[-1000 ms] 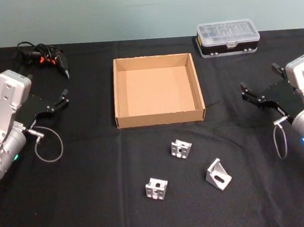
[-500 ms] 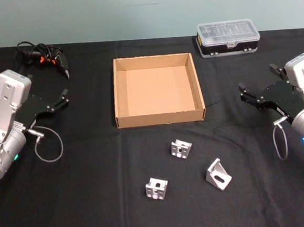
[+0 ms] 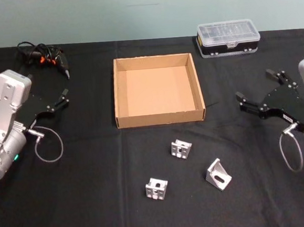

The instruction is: Use one hand to pick up the angle iron from the table and place it into the box.

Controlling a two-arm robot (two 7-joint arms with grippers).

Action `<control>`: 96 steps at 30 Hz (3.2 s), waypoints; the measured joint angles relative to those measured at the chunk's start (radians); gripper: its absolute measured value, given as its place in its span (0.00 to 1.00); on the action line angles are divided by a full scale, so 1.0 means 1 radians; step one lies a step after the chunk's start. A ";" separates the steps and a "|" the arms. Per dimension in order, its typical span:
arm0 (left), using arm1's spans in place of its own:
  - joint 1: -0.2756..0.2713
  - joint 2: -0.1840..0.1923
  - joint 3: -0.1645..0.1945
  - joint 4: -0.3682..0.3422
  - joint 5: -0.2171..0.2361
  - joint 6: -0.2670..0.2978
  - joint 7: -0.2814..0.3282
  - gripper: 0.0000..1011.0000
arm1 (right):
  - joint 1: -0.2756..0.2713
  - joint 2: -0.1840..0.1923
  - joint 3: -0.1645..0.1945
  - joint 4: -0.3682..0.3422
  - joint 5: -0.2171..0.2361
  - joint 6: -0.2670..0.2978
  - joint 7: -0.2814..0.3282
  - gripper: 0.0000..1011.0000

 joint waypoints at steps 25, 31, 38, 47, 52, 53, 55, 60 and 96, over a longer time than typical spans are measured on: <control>0.000 0.000 0.000 0.000 0.000 0.000 0.000 1.00 | -0.257 0.185 0.177 -0.345 0.236 0.238 0.239 0.99; 0.000 0.000 0.000 0.000 0.000 0.000 0.000 1.00 | -0.297 0.201 0.170 -0.377 0.233 0.272 0.258 0.99; 0.000 0.000 0.000 0.000 0.000 0.000 0.000 1.00 | -0.314 0.199 0.139 -0.382 0.215 0.316 0.258 0.99; 0.000 0.000 0.000 0.000 0.000 0.000 0.000 1.00 | -0.285 0.178 0.081 -0.360 0.181 0.368 0.256 0.99; 0.000 0.000 0.000 0.000 0.000 0.000 0.000 1.00 | -0.259 0.156 0.045 -0.330 0.153 0.385 0.257 0.99; 0.000 0.000 0.000 0.000 0.000 0.000 0.000 1.00 | -0.259 0.156 0.045 -0.330 0.153 0.385 0.257 0.99; 0.000 0.000 0.000 0.000 0.000 0.000 0.000 1.00 | -0.244 0.143 0.030 -0.317 0.141 0.391 0.259 0.99; 0.000 0.000 0.000 0.000 0.000 0.000 0.000 1.00 | -0.220 0.125 0.012 -0.301 0.127 0.394 0.267 0.99; 0.000 0.000 0.000 0.000 0.000 0.000 0.000 1.00 | -0.121 0.045 -0.044 -0.208 0.060 0.392 0.300 0.99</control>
